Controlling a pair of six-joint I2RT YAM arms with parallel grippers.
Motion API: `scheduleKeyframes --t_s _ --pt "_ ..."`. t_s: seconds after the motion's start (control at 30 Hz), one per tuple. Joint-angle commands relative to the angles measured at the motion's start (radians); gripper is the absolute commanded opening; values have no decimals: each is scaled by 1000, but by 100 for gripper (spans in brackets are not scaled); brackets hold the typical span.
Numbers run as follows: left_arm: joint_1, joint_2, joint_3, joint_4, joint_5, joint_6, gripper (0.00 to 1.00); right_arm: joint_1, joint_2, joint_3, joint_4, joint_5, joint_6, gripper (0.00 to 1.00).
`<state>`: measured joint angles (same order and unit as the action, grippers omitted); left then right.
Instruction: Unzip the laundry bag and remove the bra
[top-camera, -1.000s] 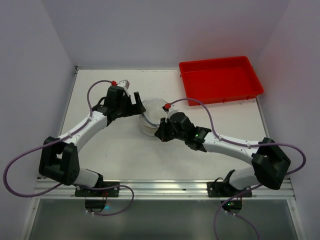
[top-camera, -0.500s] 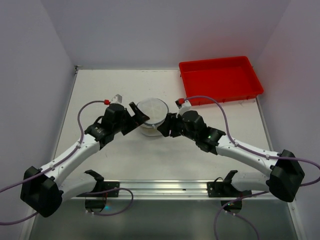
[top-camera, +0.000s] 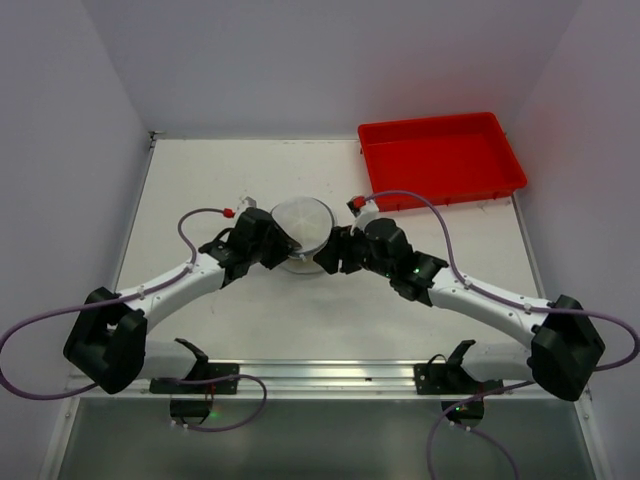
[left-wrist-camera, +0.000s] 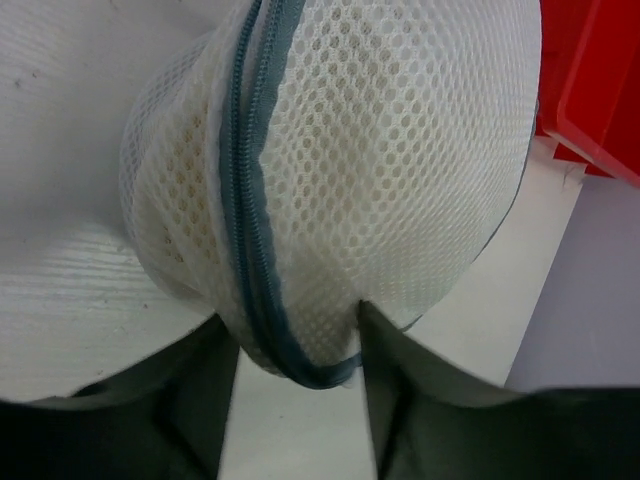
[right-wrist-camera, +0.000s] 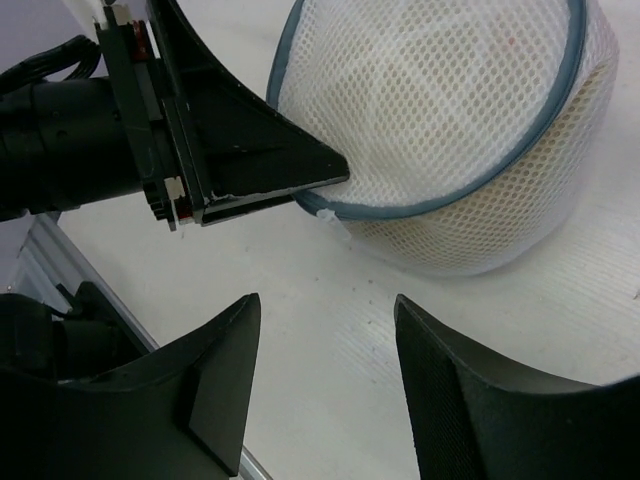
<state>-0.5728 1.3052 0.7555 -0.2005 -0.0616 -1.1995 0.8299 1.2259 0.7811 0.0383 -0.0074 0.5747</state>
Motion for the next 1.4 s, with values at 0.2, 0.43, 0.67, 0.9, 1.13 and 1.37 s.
scheduleKeyframes --t_s 0.2,0.43,0.67,0.9,1.13,1.37 --pt "-9 -21 2 101 2 -54 7 -2 136 -3 185 -138 17 51" --pt "-9 -60 -30 148 51 -94 0 0 178 -54 316 -181 50 53" --pt "-9 -98 -70 182 97 -114 0 -37 221 -71 385 -241 95 54" --pt "-9 -149 -131 286 138 -127 0 -81 219 -74 400 -308 88 55" --pt "-9 -176 -160 346 160 -137 0 -92 245 -59 429 -385 85 53" --pt "-7 -179 -163 357 177 -129 0 -94 250 -49 448 -413 68 47"
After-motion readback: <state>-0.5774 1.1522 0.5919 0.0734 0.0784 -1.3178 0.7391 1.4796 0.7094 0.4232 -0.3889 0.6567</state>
